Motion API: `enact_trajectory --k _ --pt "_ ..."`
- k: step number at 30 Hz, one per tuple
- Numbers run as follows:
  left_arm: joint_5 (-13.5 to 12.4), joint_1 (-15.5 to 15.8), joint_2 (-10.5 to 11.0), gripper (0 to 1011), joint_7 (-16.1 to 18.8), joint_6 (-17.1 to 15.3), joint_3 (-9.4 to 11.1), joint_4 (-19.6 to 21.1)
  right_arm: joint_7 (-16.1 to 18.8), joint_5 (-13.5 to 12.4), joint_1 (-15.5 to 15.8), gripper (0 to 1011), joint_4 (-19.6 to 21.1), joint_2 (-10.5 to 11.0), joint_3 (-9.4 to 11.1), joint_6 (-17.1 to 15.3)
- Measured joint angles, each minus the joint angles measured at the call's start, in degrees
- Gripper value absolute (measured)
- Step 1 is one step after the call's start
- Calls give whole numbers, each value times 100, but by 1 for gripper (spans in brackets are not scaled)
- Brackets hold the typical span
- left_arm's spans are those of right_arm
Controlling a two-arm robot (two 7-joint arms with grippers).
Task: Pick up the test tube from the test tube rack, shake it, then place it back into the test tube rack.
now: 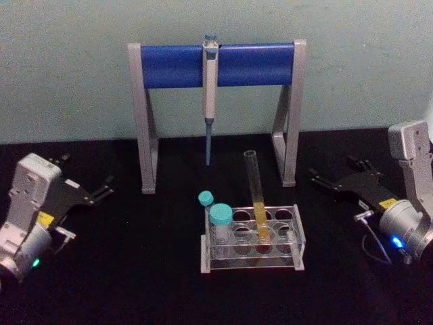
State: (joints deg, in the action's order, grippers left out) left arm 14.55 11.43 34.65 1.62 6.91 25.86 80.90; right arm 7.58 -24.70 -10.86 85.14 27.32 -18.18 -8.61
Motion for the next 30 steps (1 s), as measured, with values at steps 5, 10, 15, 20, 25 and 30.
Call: enact_trajectory --k 5,10,15,20,25,30 --pt "0 0 0 1001 0 0 0 0 0 0 0 1000 0 0 0 0" --pt "0 0 0 1001 0 0 0 0 0 0 0 1000 0 0 0 0" --pt "0 0 0 1001 0 0 0 0 0 0 0 1000 0 0 0 0" --pt "0 0 0 1001 0 0 0 0 0 0 0 1000 0 0 0 0" --pt "0 0 0 1001 0 0 0 0 0 0 0 1000 0 0 0 0" --pt "0 0 0 1001 0 0 0 0 0 0 0 1000 -1 0 0 0"
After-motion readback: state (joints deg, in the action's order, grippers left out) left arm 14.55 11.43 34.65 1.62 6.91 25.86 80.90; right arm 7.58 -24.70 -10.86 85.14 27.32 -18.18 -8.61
